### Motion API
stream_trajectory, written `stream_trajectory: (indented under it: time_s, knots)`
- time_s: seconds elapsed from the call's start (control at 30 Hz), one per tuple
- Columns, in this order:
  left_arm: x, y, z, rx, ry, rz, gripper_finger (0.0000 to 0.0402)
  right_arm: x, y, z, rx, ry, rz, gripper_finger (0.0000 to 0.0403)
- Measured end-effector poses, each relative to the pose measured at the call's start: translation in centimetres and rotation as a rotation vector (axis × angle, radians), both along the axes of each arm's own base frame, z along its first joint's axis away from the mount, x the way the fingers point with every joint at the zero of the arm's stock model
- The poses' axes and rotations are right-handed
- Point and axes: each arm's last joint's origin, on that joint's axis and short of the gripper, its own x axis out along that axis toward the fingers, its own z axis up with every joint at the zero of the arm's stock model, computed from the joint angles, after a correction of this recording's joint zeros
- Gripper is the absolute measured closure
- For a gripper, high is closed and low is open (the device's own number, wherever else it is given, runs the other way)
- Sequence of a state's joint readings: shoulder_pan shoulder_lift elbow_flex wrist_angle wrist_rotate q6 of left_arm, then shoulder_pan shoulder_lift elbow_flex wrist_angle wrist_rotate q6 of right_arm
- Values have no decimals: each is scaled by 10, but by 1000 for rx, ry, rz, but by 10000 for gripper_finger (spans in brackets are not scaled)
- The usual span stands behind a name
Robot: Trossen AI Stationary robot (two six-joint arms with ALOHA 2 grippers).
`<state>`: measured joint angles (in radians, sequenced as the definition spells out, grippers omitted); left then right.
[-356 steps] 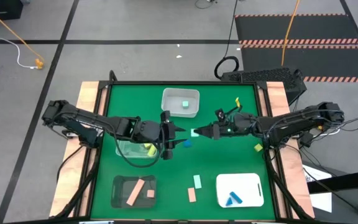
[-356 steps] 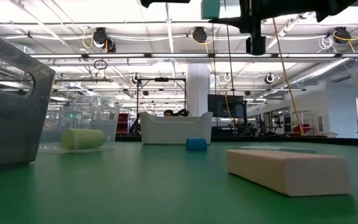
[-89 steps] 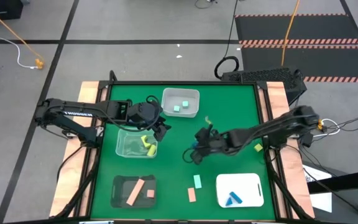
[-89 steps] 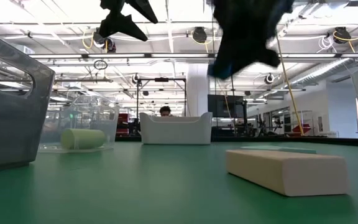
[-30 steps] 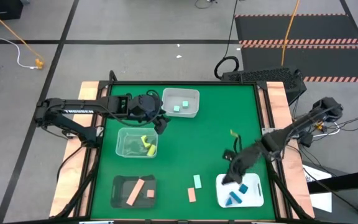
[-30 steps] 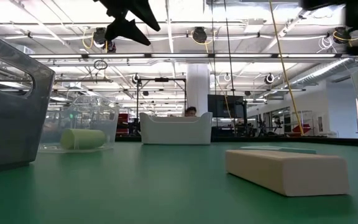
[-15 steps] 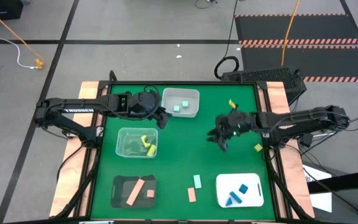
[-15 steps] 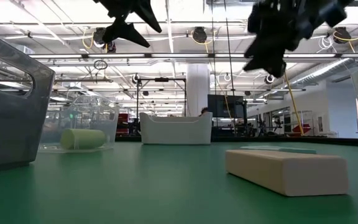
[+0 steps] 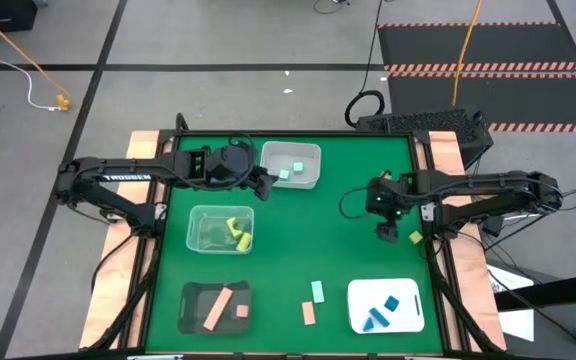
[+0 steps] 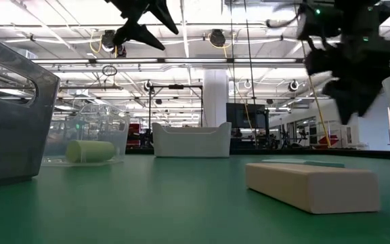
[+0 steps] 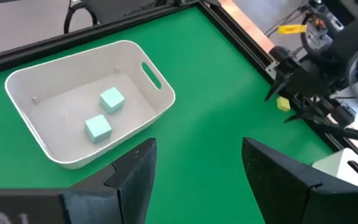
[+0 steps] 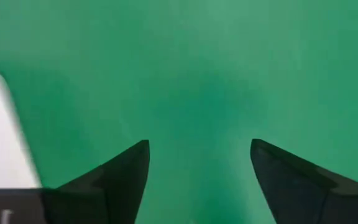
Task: Sort & place blocks by color
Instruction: Put the yellow square block into the transparent bin
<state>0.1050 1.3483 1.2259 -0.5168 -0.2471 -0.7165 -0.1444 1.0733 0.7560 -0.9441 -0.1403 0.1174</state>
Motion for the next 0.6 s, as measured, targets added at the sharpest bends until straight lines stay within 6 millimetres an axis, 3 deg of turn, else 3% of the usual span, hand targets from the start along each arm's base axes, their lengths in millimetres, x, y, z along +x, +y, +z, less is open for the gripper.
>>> stream_trajectory:
  time_s: [0.17,0.4,0.6]
  knots:
    - [-1,6,0,19,3,47,167,-23,0,0,-75,260,8,116]
    - [-3,15,0,23,4,85,167,-31,2,-3,-49,431,-126,124]
    - [-4,22,0,28,7,105,167,-24,0,-14,-68,530,-145,126]
